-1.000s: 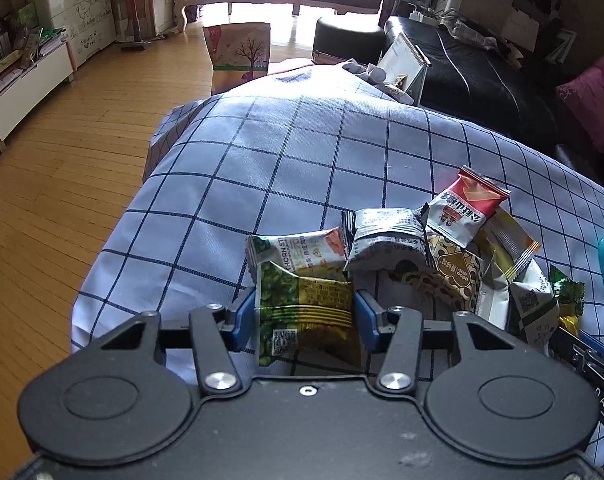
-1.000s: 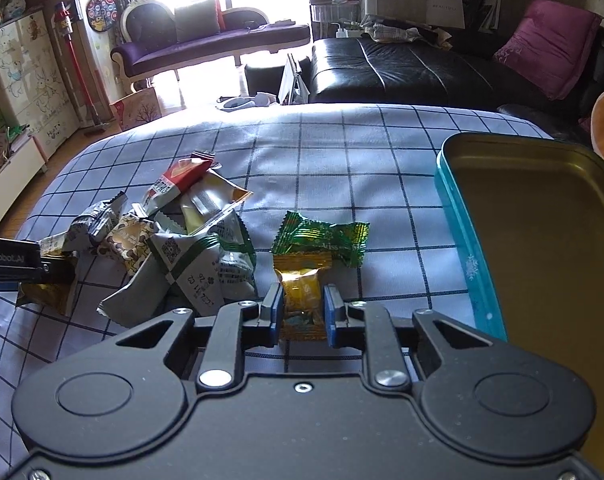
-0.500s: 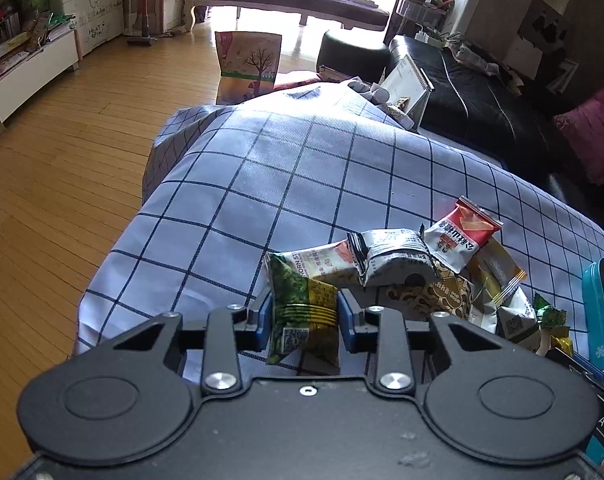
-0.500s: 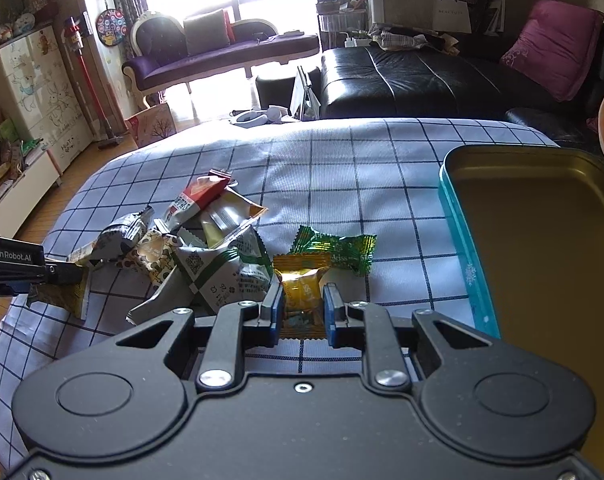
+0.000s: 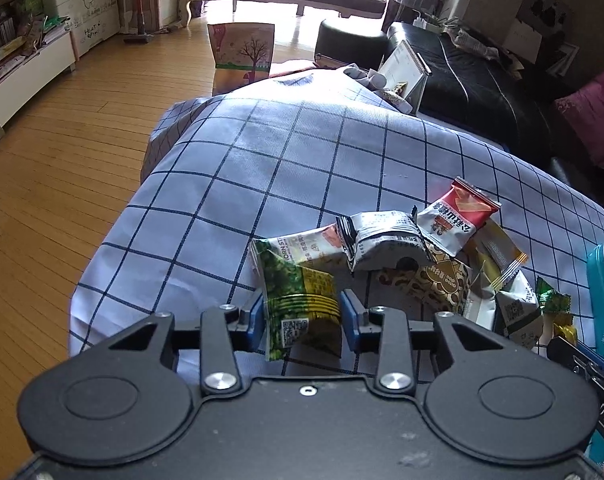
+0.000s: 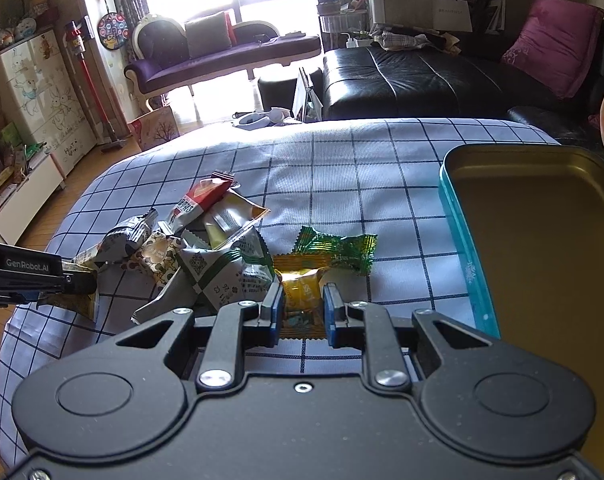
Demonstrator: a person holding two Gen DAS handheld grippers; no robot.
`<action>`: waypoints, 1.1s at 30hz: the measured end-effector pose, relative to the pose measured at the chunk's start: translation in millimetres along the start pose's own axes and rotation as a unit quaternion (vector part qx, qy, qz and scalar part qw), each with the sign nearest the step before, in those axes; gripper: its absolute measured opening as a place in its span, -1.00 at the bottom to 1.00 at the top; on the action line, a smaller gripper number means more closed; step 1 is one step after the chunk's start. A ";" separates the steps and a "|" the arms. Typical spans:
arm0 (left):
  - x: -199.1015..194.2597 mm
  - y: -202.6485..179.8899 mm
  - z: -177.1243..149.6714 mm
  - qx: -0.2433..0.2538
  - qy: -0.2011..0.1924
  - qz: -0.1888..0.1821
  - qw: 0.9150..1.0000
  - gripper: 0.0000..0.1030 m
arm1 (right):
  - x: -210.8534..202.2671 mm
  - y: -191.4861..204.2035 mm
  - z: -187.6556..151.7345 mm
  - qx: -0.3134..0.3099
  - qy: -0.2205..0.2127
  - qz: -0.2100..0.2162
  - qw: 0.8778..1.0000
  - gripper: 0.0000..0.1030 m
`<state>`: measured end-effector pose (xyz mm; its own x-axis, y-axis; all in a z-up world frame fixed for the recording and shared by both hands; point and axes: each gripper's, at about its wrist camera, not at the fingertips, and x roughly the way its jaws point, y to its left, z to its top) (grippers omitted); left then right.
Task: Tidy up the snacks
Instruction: 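Carry the green bag with left tool while right carries gold candy to tray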
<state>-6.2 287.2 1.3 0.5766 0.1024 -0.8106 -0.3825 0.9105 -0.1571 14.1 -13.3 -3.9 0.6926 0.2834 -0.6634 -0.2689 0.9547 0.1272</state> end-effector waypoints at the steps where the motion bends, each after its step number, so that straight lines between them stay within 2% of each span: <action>1: 0.6 0.3 0.0 -0.001 0.002 -0.003 1.000 -0.26 | 0.7 0.3 0.0 0.000 0.001 0.000 1.000 -0.44; 3: 2.0 1.8 0.0 -0.007 0.009 -0.010 1.000 -0.26 | 1.3 2.1 -0.5 -0.001 0.002 0.001 1.000 -0.44; 6: -0.4 4.6 0.6 -0.016 0.006 -0.015 1.000 -0.37 | 0.7 4.3 -1.3 -0.005 0.001 0.003 1.000 -0.44; 12: -15.1 5.8 3.2 -0.026 -0.024 -0.015 0.999 -0.48 | -4.6 5.1 1.6 -0.002 -0.008 0.008 1.000 -0.44; 17: -19.2 2.6 4.2 -0.028 -0.029 -0.019 0.999 -0.49 | -7.2 4.6 1.9 0.002 -0.011 0.012 1.000 -0.44; 22: -12.7 -5.6 1.8 -0.013 -0.016 -0.006 1.000 -0.48 | -7.5 3.4 1.1 0.004 -0.011 0.013 1.000 -0.44; 29: -30.6 -20.8 1.2 -0.008 -0.051 -0.020 0.998 -0.49 | -16.8 -5.6 4.4 0.014 -0.023 0.015 1.000 -0.44; 33: -35.4 -36.0 -0.5 0.002 -0.058 -0.022 0.998 -0.49 | -20.7 -13.0 4.0 0.019 -0.027 0.014 0.999 -0.44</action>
<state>-13.2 250.6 35.4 0.6734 0.1073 -0.7315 -0.3513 0.9170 -0.1889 5.9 -31.3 11.1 0.7208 0.3132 -0.6184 -0.2639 0.9489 0.1730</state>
